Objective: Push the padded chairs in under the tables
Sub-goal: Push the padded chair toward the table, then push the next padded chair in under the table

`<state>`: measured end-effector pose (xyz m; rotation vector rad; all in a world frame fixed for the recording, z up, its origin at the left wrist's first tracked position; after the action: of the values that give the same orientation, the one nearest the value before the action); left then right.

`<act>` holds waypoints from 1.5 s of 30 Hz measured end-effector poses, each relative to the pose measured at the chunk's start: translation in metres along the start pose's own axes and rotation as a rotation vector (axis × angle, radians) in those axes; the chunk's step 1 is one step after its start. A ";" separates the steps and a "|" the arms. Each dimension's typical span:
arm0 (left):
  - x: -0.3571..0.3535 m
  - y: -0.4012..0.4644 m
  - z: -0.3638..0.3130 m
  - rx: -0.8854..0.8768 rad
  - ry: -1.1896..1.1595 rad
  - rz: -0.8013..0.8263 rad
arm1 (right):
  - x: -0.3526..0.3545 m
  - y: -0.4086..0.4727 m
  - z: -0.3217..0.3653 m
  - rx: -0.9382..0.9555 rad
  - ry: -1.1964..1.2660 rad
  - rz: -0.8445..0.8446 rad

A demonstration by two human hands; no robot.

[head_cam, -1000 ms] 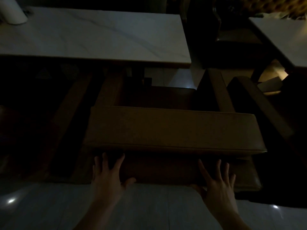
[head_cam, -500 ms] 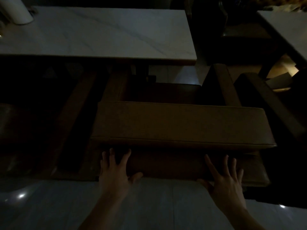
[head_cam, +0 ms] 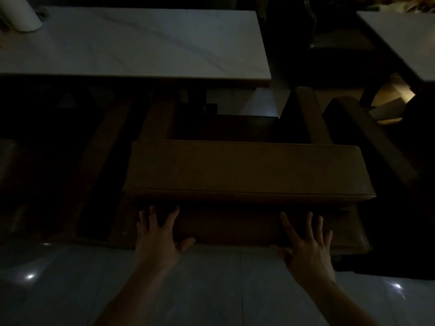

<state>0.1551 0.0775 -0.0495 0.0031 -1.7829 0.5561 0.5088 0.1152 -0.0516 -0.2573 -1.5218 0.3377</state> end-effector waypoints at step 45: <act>0.033 -0.292 -0.645 -0.737 -0.016 0.313 | 0.212 -0.258 -0.536 -0.311 0.333 -0.060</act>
<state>0.8179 0.0668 0.2019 -0.7899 -1.9237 0.0861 1.0621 -0.0210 0.2205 -0.4870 -1.2447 0.0057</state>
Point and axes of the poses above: each hand's wrist, its own y-axis towards the middle knuckle, its own x-axis out of the back of the hand, z = x × y, the point moved 4 cm from there along y, towards the middle knuckle, and after that the axes turned 5 degrees about z, right-handed, at the moved point
